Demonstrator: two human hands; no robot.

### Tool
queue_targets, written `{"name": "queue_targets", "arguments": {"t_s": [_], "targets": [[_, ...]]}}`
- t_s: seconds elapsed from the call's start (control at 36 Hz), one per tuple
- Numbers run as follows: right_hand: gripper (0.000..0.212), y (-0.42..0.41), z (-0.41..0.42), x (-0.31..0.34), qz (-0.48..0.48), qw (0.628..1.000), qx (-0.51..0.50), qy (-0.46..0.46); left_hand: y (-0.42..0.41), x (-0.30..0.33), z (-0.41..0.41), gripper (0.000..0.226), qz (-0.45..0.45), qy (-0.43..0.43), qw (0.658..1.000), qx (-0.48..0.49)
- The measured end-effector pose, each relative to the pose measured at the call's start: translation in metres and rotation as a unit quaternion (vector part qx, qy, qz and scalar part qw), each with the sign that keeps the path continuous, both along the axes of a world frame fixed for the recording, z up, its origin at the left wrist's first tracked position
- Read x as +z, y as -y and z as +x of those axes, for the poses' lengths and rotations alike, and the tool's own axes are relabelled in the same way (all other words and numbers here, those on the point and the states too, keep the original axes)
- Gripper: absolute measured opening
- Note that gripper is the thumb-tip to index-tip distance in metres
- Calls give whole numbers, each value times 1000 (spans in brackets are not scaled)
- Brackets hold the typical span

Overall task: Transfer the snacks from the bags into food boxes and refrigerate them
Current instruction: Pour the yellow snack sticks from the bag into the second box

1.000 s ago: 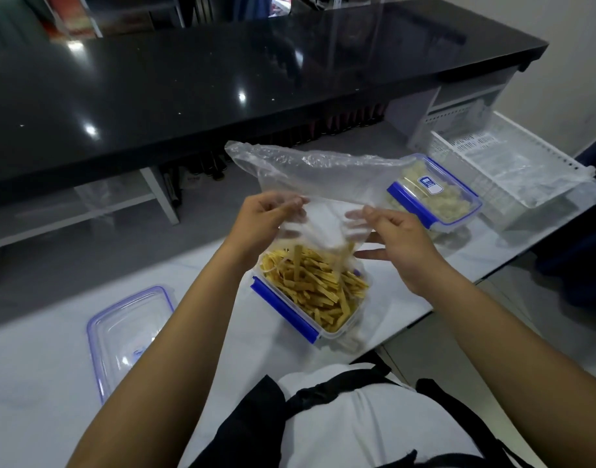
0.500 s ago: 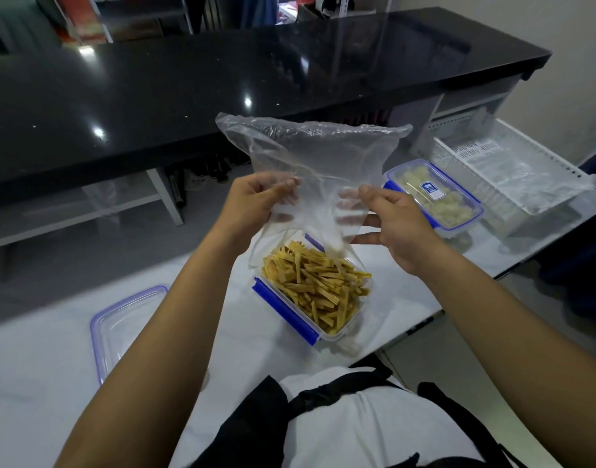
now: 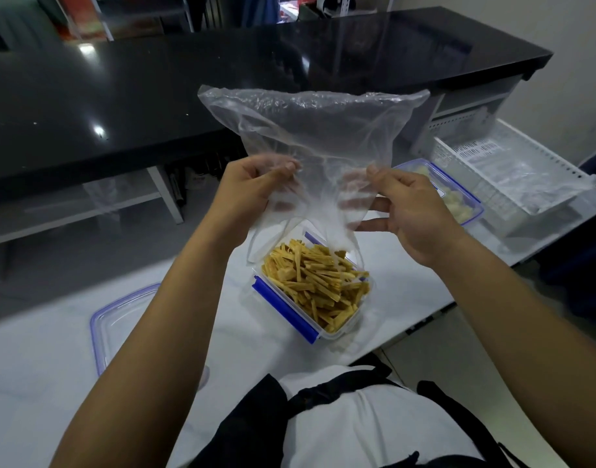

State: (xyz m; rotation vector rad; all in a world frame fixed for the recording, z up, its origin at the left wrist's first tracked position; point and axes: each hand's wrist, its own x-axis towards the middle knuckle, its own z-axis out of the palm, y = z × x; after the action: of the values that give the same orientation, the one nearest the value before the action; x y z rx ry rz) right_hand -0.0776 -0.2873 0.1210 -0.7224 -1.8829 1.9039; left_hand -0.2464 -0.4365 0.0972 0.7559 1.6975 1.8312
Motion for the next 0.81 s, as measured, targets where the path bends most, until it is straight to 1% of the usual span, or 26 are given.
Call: {"name": "queue_targets", "arguments": {"t_s": [0.17,0.25,0.31,0.36,0.42,0.5,0.58,0.61,0.67,0.72,0.75,0.81], "targets": [[29,-3,5,7,30,999,20,-18,0,7,0,11,14,8,1000,-1],[21,-6,5,4,59,998,-18,-27,1,5,-1,12,11,5,1000,13],[17,-7,5,-4,76,996,-40,-3,0,0,-1,14,-12,8,1000,25],[13,-11,7,-13,61,996,-56,25,1,-7,1,17,-38,16,998,38],[14,-16,12,-18,54,995,-83,12,1,-14,3,19,-43,22,997,58],[15,-26,20,-21,63,994,-94,-5,2,-20,6,18,-20,36,997,66],[16,-33,25,-28,9,995,-99,28,-5,-23,13,22,-9,52,997,57],[17,-36,28,-30,-7,993,-111,28,-9,-24,15,27,-12,47,997,59],[19,-41,33,-33,-17,991,-133,16,-17,-28,19,44,-5,36,997,64],[18,-46,40,-34,-24,988,-155,-3,-26,-31,26,57,24,26,998,55],[18,-49,43,-35,-29,985,-170,-10,-31,-32,31,58,37,13,998,48],[23,-58,53,-36,-38,976,-215,-17,-44,-31,40,53,52,-28,998,31]]}}
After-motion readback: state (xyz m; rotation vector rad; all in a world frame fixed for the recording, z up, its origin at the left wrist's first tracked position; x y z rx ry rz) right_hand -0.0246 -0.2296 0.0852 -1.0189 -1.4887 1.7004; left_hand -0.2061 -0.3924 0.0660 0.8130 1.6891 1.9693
